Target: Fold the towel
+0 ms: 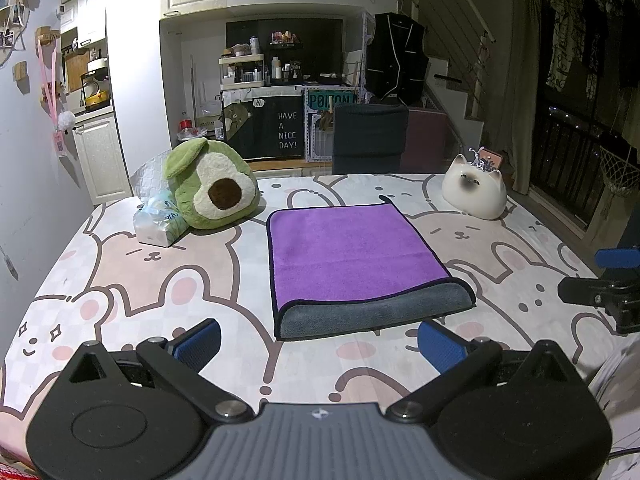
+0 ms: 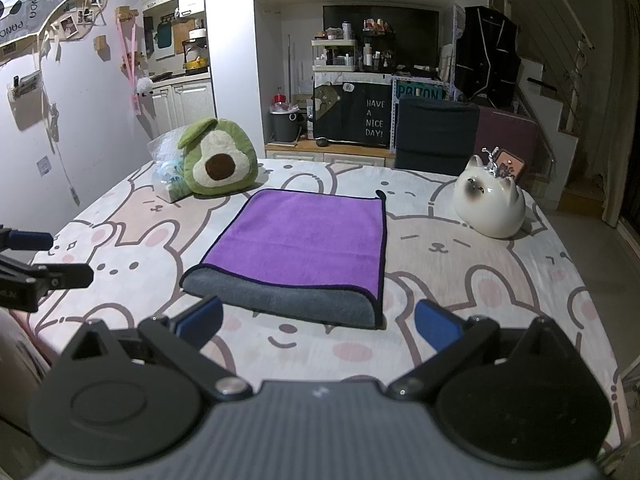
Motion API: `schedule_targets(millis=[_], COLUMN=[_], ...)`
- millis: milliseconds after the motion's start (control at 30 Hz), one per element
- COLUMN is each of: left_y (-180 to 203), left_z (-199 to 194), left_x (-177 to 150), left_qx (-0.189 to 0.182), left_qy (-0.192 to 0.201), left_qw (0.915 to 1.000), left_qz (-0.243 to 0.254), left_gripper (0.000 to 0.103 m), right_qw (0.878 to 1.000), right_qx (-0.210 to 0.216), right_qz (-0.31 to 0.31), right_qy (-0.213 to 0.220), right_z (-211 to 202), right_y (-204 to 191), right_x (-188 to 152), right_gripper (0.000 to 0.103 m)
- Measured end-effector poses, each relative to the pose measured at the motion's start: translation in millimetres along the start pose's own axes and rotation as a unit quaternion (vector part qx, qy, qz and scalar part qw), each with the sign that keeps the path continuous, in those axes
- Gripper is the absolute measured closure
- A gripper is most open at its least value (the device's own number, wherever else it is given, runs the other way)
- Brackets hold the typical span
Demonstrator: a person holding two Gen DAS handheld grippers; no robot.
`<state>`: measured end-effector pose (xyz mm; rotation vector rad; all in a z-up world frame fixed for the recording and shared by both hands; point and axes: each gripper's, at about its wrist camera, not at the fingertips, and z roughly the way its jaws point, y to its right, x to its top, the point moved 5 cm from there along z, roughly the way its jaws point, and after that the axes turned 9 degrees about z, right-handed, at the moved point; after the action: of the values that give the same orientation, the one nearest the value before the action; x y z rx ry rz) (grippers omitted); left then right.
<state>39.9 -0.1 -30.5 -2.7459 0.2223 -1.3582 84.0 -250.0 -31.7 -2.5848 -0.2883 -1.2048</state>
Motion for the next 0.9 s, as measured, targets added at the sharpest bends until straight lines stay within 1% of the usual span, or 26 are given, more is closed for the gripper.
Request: schedule_targets(millis=[900], left_y=[0.0], left_z=[0.1], left_x=[0.0], left_qx=[-0.001], left_qy=[0.000], left_qw=[1.0000], left_qz=[0.000], left_gripper=[0.000], right_qw=[1.000], right_qx=[-0.001], right_qz=[0.001], right_qy=[-0.004], right_z=[0.6], right_y=[-1.0], right_x=[-0.6], right_gripper=[0.000])
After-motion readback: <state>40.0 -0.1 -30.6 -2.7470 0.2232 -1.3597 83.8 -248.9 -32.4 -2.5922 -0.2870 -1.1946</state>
